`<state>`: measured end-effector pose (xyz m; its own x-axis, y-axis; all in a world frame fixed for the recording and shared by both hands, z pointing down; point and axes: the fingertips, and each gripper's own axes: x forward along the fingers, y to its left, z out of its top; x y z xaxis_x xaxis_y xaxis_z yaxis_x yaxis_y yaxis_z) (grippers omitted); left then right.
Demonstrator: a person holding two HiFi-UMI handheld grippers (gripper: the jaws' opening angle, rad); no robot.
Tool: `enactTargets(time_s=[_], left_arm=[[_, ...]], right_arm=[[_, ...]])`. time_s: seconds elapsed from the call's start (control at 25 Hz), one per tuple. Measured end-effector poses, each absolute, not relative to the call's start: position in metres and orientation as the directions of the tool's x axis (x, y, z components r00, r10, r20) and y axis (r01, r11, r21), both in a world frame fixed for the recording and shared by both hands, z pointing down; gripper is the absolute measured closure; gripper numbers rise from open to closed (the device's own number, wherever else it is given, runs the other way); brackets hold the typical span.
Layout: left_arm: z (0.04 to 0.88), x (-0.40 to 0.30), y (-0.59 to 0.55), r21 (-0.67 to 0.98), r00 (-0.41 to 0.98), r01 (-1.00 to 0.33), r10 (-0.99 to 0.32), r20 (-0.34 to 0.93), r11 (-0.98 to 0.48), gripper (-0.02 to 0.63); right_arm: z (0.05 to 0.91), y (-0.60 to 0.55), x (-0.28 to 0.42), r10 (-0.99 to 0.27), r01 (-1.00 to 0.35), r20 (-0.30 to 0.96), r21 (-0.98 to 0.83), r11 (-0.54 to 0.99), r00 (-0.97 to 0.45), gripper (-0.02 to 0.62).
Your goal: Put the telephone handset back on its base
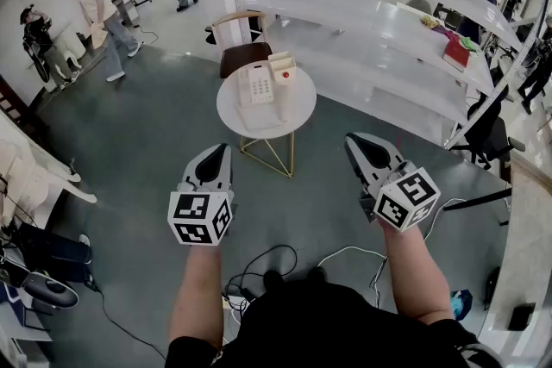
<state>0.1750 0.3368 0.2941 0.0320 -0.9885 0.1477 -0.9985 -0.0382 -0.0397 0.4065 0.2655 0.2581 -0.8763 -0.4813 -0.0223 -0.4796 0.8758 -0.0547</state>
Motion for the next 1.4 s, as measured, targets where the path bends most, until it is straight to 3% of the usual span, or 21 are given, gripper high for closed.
enactTargets(time_s=[1.0, 1.08, 1.2, 1.4], left_arm=[[0.293, 0.232, 0.344, -0.070, -0.033, -0.997, -0.991, 0.128, 0.024, 0.595], [0.300, 0.232, 0.346, -0.058, -0.043, -0.998, -0.989, 0.138, 0.036, 0.595], [0.306, 0.232, 0.344, -0.045, -0.049, -0.998, -0.988, 0.148, 0.043, 0.597], [0.302, 0.230, 0.320, -0.049, -0.029, -0.999, -0.990, 0.137, 0.022, 0.595]], right_arm=[[0.258, 0.258, 0.481, -0.476, -0.468, -0.075, -0.102, 0.878, -0.876, 0.587], [0.259, 0.257, 0.483, -0.468, -0.460, -0.083, -0.104, 0.882, -0.880, 0.534], [0.257, 0.261, 0.483, -0.447, -0.441, -0.086, -0.077, 0.894, -0.890, 0.517], [0.252, 0.245, 0.472, -0.441, -0.438, -0.073, -0.053, 0.897, -0.894, 0.431]])
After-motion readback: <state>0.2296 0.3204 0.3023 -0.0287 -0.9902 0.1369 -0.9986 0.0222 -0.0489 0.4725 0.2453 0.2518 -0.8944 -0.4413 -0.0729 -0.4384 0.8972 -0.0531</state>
